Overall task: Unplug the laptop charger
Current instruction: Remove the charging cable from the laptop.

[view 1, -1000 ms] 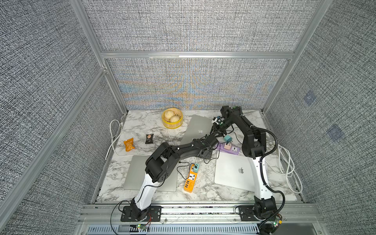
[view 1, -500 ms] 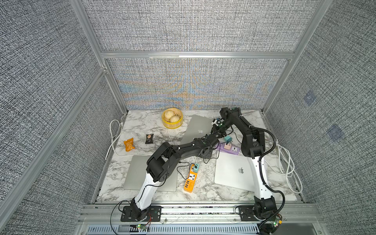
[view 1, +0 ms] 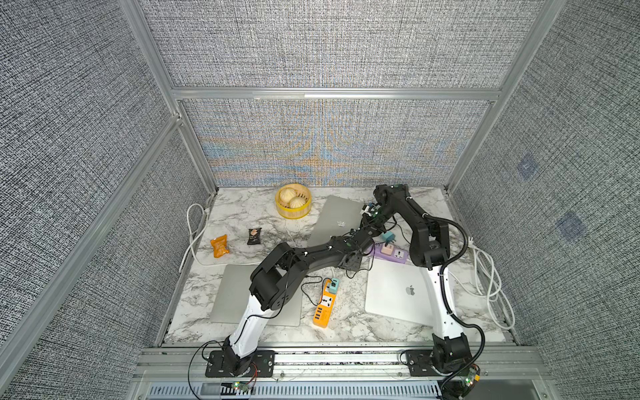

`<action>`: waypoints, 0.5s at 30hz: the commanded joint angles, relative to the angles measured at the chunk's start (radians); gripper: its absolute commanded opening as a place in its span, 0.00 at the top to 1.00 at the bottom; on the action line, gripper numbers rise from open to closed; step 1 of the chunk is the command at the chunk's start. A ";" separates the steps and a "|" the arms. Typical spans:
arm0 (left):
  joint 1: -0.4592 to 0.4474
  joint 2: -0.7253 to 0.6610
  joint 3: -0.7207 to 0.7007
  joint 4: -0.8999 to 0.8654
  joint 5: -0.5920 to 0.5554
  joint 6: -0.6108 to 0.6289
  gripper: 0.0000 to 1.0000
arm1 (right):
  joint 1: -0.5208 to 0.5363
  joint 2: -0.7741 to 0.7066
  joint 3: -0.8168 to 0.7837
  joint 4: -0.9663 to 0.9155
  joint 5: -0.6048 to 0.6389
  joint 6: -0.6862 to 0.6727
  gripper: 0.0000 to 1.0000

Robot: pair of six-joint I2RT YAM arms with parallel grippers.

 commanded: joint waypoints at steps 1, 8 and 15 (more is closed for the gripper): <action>-0.010 0.009 0.004 -0.104 0.052 0.005 0.93 | 0.002 0.009 0.015 -0.012 0.006 0.003 0.69; -0.016 0.000 0.006 -0.132 0.050 -0.008 0.93 | 0.001 0.008 0.014 -0.011 0.012 0.007 0.69; -0.022 -0.036 -0.005 -0.140 0.048 -0.021 0.93 | 0.002 -0.016 0.016 -0.004 -0.009 0.014 0.69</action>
